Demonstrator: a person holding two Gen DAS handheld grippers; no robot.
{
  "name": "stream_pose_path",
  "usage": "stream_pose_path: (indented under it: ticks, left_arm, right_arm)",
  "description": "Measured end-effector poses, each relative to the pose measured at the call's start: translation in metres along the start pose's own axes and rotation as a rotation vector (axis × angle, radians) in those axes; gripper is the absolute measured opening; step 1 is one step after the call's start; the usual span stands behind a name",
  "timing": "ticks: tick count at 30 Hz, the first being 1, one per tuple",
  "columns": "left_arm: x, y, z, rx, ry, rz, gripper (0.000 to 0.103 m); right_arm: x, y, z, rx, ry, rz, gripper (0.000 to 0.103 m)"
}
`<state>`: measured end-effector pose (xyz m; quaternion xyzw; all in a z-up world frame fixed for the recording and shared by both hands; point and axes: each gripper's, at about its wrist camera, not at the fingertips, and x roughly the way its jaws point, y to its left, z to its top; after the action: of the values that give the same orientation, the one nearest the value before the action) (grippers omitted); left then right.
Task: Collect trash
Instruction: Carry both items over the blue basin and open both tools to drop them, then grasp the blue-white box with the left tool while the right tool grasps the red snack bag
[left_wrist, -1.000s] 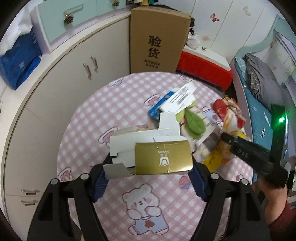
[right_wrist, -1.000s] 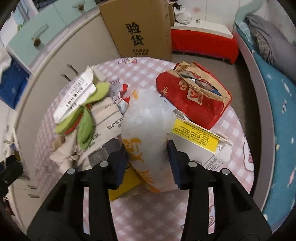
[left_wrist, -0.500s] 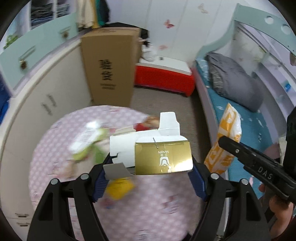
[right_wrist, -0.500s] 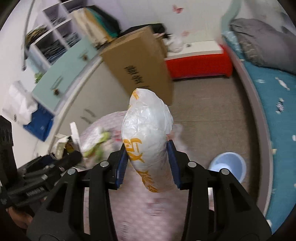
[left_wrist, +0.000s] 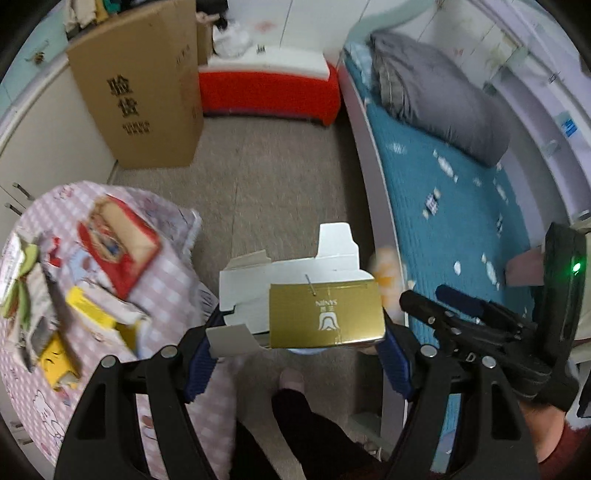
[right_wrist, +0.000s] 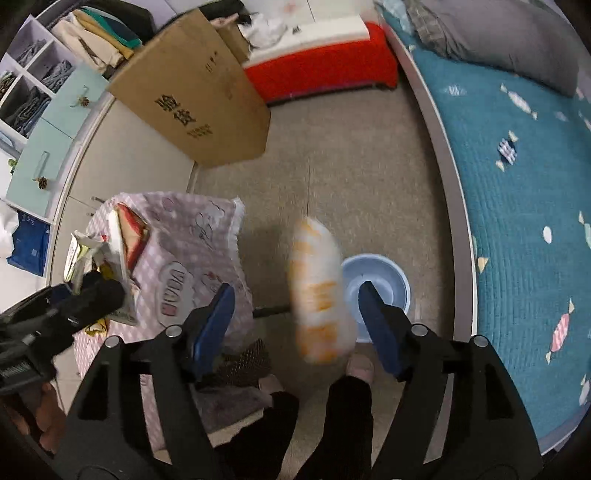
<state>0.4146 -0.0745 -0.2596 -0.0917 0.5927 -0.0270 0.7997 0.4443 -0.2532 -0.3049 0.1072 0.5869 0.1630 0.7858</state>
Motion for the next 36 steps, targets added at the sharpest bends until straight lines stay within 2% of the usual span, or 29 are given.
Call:
stream_pose_path:
  ticks: [5,15,26,28,36]
  left_arm:
    - [0.023,-0.025,0.004,0.012,0.045,0.014,0.074]
    - [0.041,-0.073,0.021,0.078,0.061,0.017,0.074]
    - [0.049,-0.102,0.032,0.145,0.082,0.003,0.074]
    - [0.050,-0.106,0.033,0.150,0.095,-0.001,0.082]
    - [0.041,-0.097,0.033,0.125,0.072,0.026,0.084]
  right_arm:
    - [-0.013,-0.025,0.003,0.005,-0.028,-0.027,0.072]
    - [-0.046,-0.040,0.010,-0.025,-0.146,-0.107,0.076]
    - [-0.075,-0.068,0.014,0.037,-0.232,-0.142,0.077]
    - [-0.080,-0.071,0.015,0.047,-0.244,-0.140,0.077]
    - [-0.082,-0.064,0.020,0.044,-0.251,-0.124,0.077]
